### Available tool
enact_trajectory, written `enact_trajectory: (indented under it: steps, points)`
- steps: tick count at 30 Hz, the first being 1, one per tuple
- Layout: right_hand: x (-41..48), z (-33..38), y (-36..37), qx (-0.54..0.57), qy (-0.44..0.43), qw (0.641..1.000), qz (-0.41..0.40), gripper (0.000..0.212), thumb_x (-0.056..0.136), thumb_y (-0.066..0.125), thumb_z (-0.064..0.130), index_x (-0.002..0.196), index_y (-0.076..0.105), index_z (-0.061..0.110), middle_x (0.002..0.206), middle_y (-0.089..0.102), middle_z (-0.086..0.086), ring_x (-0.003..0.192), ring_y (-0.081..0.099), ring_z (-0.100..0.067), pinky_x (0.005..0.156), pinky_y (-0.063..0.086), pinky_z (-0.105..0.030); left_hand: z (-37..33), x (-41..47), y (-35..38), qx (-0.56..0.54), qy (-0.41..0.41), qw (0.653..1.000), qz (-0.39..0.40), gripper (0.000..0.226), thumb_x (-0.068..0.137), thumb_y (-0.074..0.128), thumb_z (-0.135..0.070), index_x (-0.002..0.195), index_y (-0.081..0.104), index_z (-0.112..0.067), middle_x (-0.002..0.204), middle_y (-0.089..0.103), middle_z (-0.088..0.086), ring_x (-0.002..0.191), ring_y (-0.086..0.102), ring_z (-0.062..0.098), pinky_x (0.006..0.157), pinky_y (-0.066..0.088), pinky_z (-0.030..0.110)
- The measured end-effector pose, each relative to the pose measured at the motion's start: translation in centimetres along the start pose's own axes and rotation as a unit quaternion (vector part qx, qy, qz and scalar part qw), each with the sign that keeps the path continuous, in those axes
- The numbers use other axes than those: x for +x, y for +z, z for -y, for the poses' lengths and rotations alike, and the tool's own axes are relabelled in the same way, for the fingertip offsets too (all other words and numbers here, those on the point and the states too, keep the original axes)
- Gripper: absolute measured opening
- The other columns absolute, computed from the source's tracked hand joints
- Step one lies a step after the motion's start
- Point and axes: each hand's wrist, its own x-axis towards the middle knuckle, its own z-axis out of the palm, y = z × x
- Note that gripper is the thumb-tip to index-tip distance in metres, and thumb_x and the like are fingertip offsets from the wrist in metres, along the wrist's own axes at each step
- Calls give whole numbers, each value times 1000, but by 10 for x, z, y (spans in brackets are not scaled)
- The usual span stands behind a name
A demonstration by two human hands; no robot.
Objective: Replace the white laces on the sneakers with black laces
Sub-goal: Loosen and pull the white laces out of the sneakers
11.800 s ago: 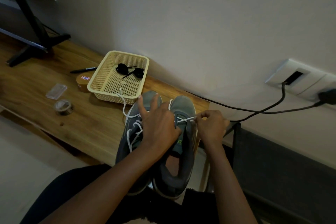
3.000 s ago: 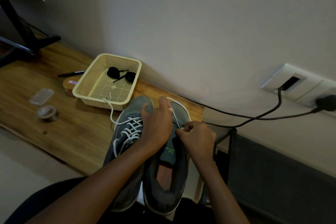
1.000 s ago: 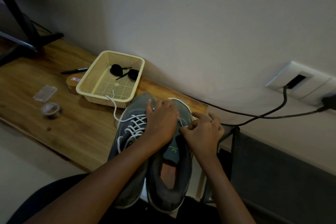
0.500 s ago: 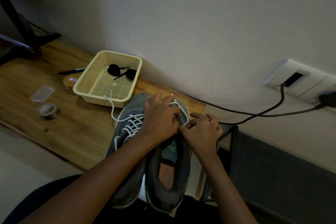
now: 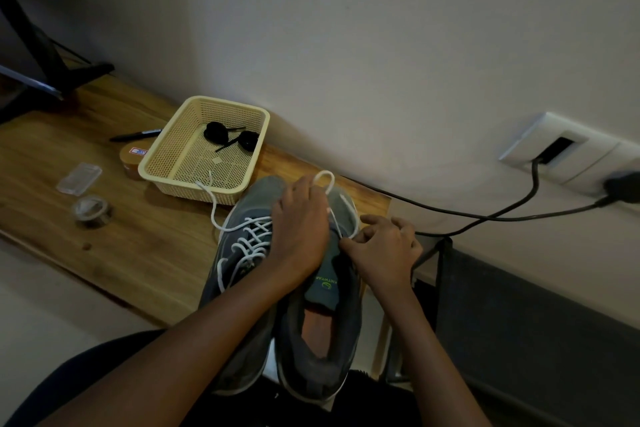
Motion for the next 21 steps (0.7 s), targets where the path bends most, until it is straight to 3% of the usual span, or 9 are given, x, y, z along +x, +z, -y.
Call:
enact_trajectory:
  steps: [4,7,10,13,15,18,21]
  points:
    - [2,-1,2,-4,7,1000,-4,24,72,69,35,78,72,12,130,56,10,134,26,-21,104,18,-38,3,1,-2,-67,-39,993,-89,11,96,43,-14,105,48,-9,134,41,12,115,42,30,88,40,41]
    - [2,-2,4,0,4,1000,-9,21,73,70,33,75,71,12,131,55,11,133,25,-20,104,17,-38,2,0,-4,-94,-12,991,-95,16,92,48,-9,108,49,-11,150,25,13,132,29,33,97,35,44]
    - [1,-2,3,13,6,1000,-4,21,74,71,33,77,70,12,133,53,12,134,23,-18,103,15,-36,-2,-3,-11,-55,55,996,-40,33,80,55,-5,108,55,-23,158,7,3,143,2,29,109,19,50]
    - [1,0,4,25,3,1000,-6,26,76,71,38,80,70,13,129,57,10,134,22,-18,101,15,-35,-2,-5,-11,0,66,995,69,22,83,62,-17,102,63,-28,158,7,-4,144,-12,26,113,-2,50]
    - [1,1,5,31,3,999,-11,31,78,70,42,90,70,14,120,64,7,135,22,-19,103,16,-36,1,-6,-8,9,33,992,119,16,86,62,-26,102,64,-30,157,12,-3,144,-11,27,113,-4,53]
    - [0,2,5,35,4,999,-14,39,77,70,44,104,67,16,110,68,7,136,23,-18,104,17,-36,2,-6,-6,29,24,991,131,14,88,61,-31,102,64,-29,156,16,-4,144,-6,26,113,-1,54]
    - [-1,2,1,31,7,999,-3,29,76,69,40,88,72,14,121,62,10,134,24,-19,101,18,-35,-1,-6,-5,41,22,991,127,16,93,53,-29,106,61,-25,155,18,-3,144,2,25,113,1,51]
